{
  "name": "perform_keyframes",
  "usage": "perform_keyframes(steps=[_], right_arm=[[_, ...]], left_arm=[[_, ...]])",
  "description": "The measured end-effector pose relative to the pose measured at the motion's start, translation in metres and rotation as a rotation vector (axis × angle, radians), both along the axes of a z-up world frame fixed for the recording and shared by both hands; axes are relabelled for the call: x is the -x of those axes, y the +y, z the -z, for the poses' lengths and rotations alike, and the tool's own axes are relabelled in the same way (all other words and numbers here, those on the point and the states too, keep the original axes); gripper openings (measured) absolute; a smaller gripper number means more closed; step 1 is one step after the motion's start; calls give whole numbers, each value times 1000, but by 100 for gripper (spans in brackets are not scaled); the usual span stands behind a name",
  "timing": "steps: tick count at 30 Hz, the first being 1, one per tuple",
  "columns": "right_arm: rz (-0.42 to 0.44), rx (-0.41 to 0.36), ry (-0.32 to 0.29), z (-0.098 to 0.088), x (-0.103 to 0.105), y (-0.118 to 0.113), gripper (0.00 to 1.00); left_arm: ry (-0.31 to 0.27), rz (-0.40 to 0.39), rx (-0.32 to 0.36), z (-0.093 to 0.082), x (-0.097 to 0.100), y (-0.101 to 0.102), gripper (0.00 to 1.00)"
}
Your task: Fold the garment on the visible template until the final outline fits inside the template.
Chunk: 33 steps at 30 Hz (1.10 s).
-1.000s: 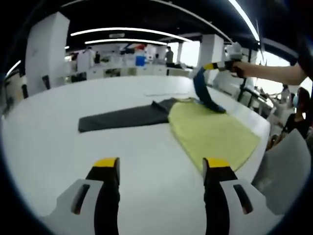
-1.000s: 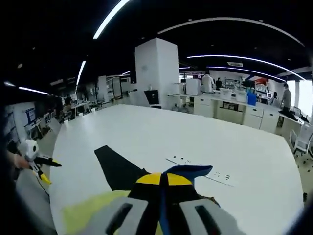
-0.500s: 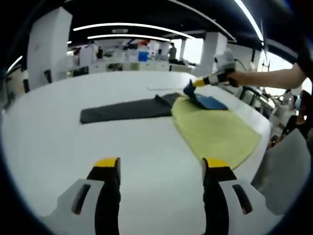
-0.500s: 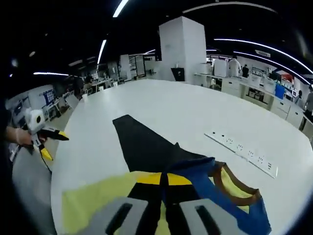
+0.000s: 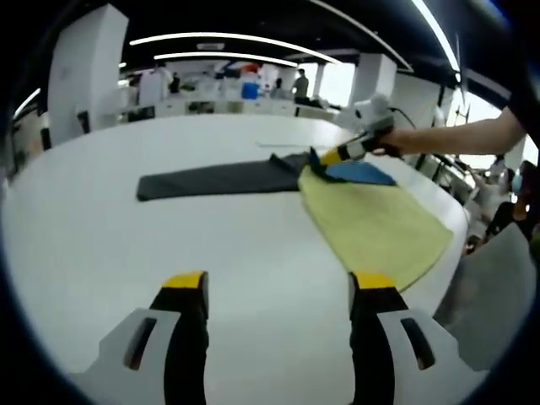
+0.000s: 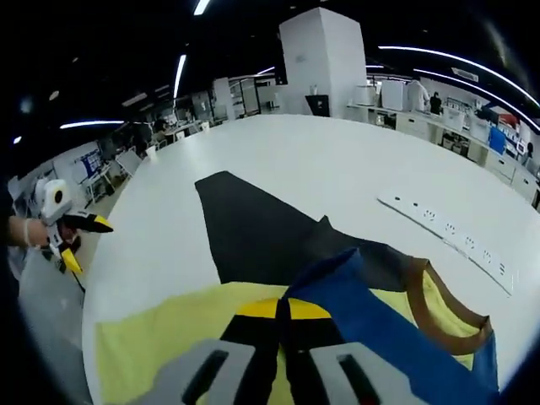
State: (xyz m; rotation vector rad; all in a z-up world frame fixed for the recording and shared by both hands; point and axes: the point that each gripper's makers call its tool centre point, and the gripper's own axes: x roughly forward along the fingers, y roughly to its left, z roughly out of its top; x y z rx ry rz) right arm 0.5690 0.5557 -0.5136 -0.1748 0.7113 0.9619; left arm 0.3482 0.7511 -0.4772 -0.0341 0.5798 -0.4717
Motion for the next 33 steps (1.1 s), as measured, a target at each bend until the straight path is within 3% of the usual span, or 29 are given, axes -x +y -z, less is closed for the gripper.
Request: perform_keyframes(steps=[6,12,18,20,24,29,33], right_arm=[[-7,31,15,16,3,7,0],[11,-6,41,17,1,13,0],[-6,0,26,16,6,15,1],[-18,-1,26,17,8,16,8],[-34,-20,15,15,12,19,33],[-35,-30,-8,12,12,17,44],[-31,-45,-39,9,10,13,69]], left_arm=[[12,-4,3,5,-1,0,63],[20,-8,7,8,-3,1,63],[19,-11,6,7,-2,2,63],[19,-14,8,7,-1,2,63],[21,-15,8,8,0,2,64],[20,-16,8,6,1,0,63],[17,-20,12,6,0,1,64]])
